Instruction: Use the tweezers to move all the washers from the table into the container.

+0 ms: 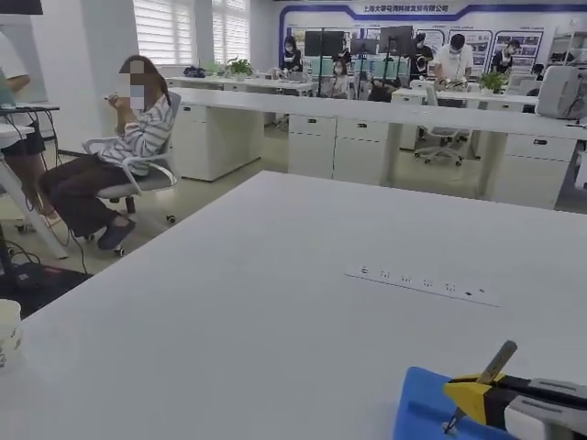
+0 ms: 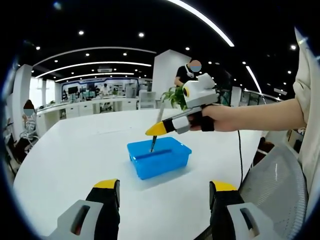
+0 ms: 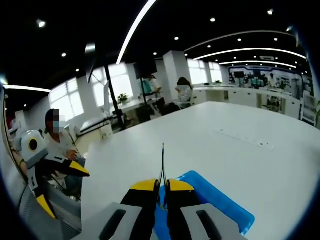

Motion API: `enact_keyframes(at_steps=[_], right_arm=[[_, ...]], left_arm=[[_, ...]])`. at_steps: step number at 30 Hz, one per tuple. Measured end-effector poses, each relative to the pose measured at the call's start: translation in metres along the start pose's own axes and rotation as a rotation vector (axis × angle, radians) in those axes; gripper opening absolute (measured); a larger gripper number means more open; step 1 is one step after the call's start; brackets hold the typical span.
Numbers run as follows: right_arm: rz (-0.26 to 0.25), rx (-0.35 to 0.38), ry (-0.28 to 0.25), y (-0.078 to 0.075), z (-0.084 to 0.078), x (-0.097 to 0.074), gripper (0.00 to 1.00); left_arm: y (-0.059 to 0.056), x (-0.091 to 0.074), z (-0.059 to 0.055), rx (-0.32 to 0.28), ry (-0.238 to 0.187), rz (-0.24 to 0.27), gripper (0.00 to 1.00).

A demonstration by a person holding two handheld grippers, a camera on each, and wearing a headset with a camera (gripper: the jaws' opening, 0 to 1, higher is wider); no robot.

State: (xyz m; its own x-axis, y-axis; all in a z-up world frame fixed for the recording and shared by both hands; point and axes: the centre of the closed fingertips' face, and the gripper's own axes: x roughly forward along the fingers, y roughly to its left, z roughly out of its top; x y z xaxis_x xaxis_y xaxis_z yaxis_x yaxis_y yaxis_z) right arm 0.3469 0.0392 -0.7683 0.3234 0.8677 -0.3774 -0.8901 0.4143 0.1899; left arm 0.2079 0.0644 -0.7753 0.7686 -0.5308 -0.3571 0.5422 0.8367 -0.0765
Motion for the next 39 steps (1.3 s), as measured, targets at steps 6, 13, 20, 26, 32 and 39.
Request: enact_keyframes(at_steps=[6,13,20,26,32,39], right_arm=[[-0.007,0.003,0.028,-0.013,-0.010,0.007,0.03],[-0.009,0.002,0.056,-0.017,-0.017,0.017,0.03],[-0.011,0.004,0.077,-0.023,-0.024,0.027,0.03],[-0.007,-0.001,0.106,-0.028,-0.035,0.033,0.03],[-0.006,0.001,0.118,-0.032,-0.039,0.037,0.03],[-0.001,-0.005,0.131,-0.032,-0.042,0.043,0.03]], left_arm=[[0.000,0.000,0.000,-0.001,0.001,0.002,0.73],[0.000,0.001,-0.001,-0.001,0.007,-0.001,0.74],[-0.001,0.002,-0.001,-0.003,0.011,-0.002,0.74],[-0.001,0.002,-0.002,-0.002,0.014,-0.003,0.74],[-0.001,0.002,-0.003,0.000,0.019,-0.006,0.74],[-0.001,0.003,-0.004,0.001,0.022,-0.010,0.74]])
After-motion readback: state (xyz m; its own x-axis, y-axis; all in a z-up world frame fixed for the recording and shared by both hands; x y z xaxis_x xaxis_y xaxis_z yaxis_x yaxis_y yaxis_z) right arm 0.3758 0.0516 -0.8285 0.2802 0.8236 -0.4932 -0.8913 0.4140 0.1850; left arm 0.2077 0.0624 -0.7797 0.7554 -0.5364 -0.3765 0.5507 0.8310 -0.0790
